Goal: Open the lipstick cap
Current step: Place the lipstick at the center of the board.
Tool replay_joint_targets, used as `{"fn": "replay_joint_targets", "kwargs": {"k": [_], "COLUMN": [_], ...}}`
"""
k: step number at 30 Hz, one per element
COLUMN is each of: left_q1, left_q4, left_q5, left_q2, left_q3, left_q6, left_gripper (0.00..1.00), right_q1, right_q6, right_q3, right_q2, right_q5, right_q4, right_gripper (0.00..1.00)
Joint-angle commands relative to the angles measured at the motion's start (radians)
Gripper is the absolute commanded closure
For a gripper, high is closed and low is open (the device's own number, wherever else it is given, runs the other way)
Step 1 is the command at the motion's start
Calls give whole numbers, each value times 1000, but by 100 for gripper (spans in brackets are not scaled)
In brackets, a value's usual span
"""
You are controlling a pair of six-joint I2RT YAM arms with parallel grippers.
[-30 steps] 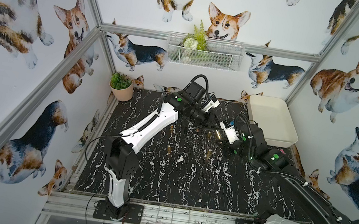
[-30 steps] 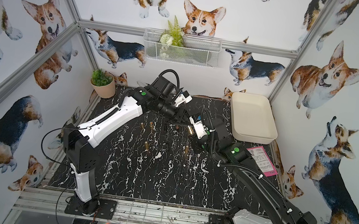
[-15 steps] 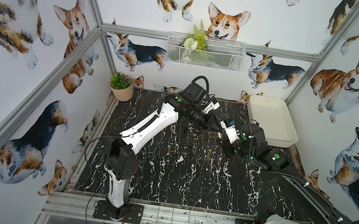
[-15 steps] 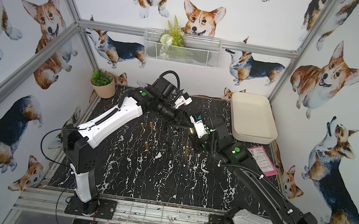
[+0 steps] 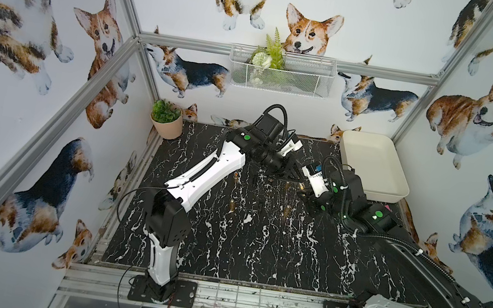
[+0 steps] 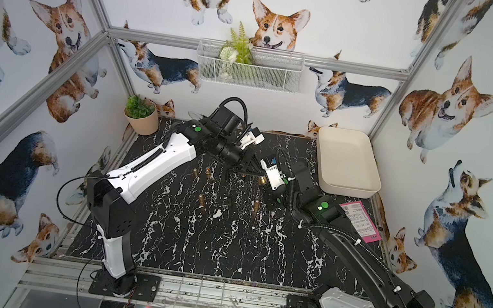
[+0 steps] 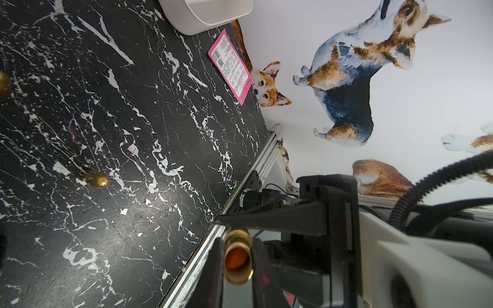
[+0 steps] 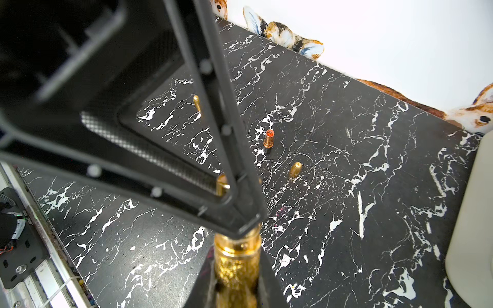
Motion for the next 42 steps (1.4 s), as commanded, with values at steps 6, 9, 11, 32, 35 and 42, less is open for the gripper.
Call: {"fn": "replay_joint_targets", "kwargs": {"k": [6,9,11,32,35,42], "left_q1": [-4,-4,-4,23,38,45], "left_q4": [-1,0,1,-11,-21,-77], "left_q5": [34,34,36,19,-25,-202], "left_q2": [6,5,6,22,31,137], "left_q3": [7,11,14,91,109,227], "left_q6": [8,8,7,-7,-8,21], "left_gripper": [84,84,84,84,84,84], "right_q1": [2,2,3,3,2,4], "right_q6": [-21,-21,-18,-18,-19,-26], "right_q3": [6,8,8,-16,-18,-44], "right_q2": [0,-1,1,-28,-71,-187], "right_q5": [14,23,31,49,63,159], "right_q4": [20,17,13,-8,-19,-96], "right_gripper": [100,100,94,66,66,64]}}
